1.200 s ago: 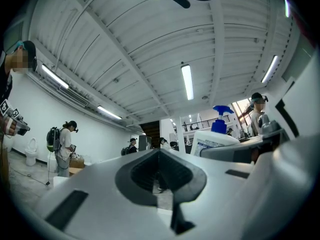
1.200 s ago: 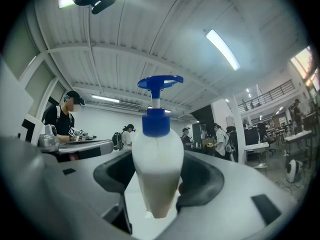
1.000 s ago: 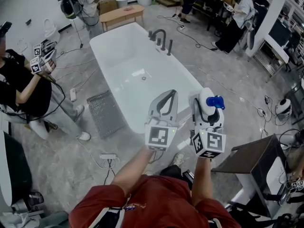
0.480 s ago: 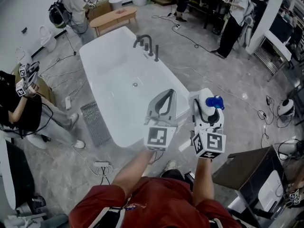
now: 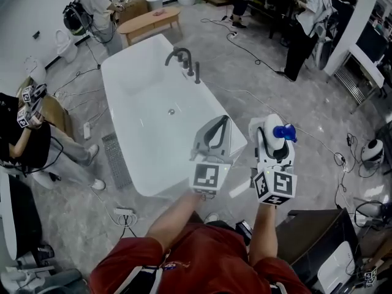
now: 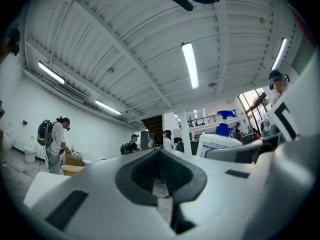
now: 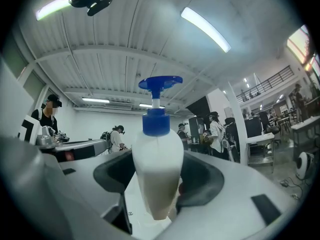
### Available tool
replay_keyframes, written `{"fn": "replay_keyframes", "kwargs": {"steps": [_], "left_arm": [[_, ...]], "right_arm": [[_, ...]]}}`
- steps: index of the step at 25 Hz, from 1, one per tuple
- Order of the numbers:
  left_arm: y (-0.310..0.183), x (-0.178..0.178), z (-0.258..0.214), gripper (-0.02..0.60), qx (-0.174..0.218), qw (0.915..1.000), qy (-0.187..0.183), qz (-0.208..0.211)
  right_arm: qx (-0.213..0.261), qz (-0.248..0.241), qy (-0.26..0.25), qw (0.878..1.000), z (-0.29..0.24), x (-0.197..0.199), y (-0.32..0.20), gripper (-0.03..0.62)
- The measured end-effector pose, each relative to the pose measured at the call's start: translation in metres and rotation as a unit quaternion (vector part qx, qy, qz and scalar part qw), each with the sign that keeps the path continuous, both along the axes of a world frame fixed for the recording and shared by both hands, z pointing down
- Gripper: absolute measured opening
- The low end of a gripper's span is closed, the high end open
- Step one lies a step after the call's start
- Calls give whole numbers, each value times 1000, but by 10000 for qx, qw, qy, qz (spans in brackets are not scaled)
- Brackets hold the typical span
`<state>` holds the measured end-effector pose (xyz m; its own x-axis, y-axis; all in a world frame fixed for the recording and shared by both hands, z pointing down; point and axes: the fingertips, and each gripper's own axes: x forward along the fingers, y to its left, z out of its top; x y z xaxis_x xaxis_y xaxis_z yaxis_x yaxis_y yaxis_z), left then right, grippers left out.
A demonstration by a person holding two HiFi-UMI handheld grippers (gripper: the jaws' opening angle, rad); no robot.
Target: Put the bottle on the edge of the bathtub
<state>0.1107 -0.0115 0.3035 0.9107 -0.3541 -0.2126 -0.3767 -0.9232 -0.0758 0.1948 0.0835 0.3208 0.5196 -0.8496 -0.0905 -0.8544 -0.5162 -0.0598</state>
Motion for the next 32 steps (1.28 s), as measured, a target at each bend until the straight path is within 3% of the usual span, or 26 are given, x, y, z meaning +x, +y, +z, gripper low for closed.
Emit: {"fn": "replay_keyframes", "kwargs": {"steps": [7, 19, 32], "left_arm": [[-31, 28, 3, 15, 241, 9993, -207, -187], [-126, 80, 5, 15, 15, 9998, -106, -180], [-213, 84, -5, 15, 90, 9980, -122, -618]], "right_arm": [[-39, -211, 6, 9998, 2, 25, -36, 272], [-168, -285, 112, 9994, -4, 76, -135, 272], [-259, -694, 243, 9970, -13, 89, -233, 272]]}}
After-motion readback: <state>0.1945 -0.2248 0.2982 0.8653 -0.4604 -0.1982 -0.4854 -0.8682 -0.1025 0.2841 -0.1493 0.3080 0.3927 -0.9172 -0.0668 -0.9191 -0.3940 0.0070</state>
